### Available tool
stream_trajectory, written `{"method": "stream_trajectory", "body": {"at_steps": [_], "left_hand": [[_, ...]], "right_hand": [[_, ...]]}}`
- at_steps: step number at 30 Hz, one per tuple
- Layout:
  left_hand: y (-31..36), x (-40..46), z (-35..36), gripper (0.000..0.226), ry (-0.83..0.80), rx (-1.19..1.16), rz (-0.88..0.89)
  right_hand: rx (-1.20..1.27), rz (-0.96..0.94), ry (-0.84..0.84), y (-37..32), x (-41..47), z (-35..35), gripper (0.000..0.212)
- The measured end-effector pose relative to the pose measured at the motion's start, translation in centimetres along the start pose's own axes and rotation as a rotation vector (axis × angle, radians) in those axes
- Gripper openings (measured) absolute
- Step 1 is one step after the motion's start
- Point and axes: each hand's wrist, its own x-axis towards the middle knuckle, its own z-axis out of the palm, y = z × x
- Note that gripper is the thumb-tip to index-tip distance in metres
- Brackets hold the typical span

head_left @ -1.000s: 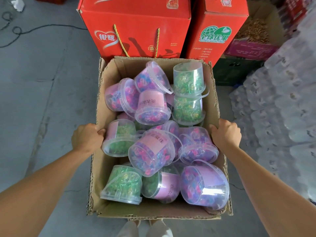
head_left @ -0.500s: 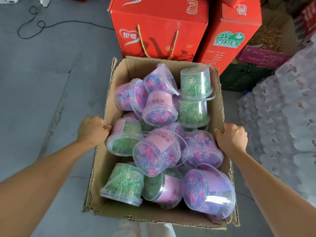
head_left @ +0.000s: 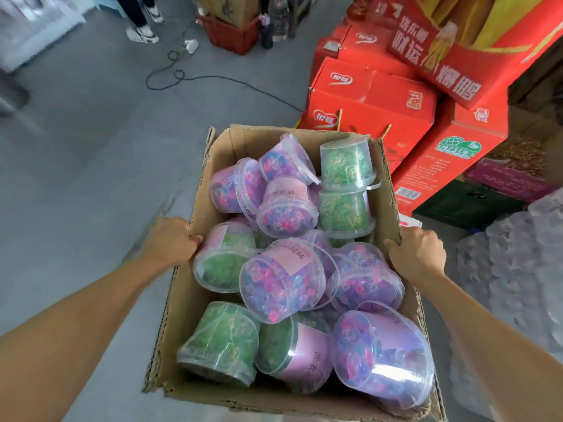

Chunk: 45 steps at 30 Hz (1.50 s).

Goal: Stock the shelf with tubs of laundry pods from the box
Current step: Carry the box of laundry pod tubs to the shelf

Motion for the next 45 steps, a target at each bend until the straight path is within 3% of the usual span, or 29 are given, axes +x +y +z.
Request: {"method": "stream_trajectory", "body": {"at_steps": [9,22,31,45], "left_hand": [[-10.1,1.4,-6.1,0.038,0.057,-0.093,-0.112],[-22.6,13.1,-16.8,0.034,0.068,-0.126,-0.163],[-22.7,25.4,-22.9,0.041,0.096,-0.085,-0.134],[-15.1,52.0,-31.8,0.037,0.071,-0.101,-0.136]], "right_hand": [[-0.023,-0.187,0.001,-13.1,0.4,-1.8,0.028],[-0.030,-0.265,0.039,-33.8,4.8,-2.4,0.029],[0.020,-0.250,0.046,-43.1,14.9,-3.8,0.027],[0.025,-0.197,0.027,-53.7,38.9,-7.0,0.026]]}}
